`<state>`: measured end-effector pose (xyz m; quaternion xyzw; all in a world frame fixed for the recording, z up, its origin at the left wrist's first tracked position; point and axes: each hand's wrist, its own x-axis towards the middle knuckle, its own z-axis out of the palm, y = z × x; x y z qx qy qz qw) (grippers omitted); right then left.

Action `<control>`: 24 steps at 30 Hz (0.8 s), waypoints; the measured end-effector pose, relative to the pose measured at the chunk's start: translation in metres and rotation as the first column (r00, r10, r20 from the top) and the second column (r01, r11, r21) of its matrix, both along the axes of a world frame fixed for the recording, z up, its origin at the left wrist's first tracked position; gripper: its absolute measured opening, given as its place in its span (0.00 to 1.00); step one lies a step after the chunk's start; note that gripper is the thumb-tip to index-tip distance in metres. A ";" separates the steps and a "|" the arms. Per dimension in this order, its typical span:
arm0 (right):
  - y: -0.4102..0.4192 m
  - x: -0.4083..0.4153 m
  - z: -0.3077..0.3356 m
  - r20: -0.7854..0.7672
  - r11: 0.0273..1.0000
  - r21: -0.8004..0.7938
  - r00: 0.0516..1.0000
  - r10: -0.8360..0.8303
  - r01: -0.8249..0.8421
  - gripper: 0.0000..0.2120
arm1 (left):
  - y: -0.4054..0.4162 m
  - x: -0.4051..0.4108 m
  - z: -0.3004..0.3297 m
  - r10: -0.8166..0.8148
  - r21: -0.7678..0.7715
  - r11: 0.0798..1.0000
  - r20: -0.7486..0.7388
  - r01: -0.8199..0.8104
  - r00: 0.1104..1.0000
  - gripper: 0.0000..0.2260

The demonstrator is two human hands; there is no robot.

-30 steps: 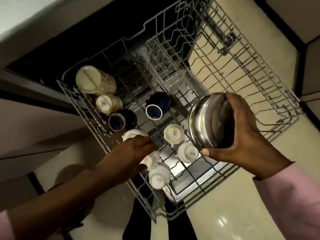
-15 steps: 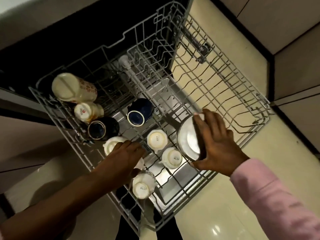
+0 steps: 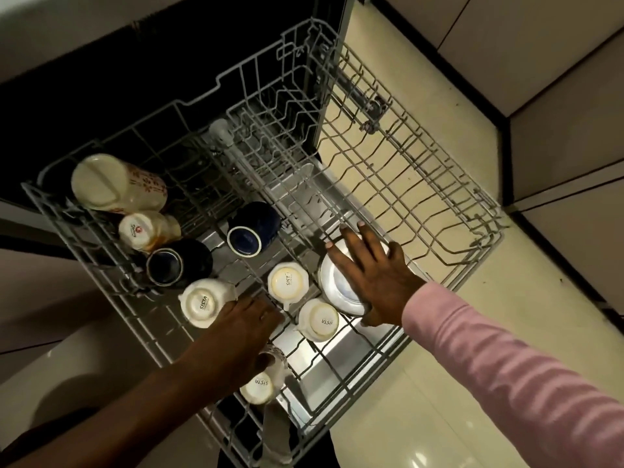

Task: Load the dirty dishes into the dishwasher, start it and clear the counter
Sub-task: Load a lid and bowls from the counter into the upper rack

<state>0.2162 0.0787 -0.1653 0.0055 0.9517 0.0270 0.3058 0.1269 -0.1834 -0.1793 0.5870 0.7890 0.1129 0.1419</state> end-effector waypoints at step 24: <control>-0.153 -0.048 0.248 -0.397 0.836 -0.537 0.909 -0.129 -0.116 0.34 | -0.136 -0.036 0.286 0.477 0.190 0.878 -0.276 -0.439 0.834 0.18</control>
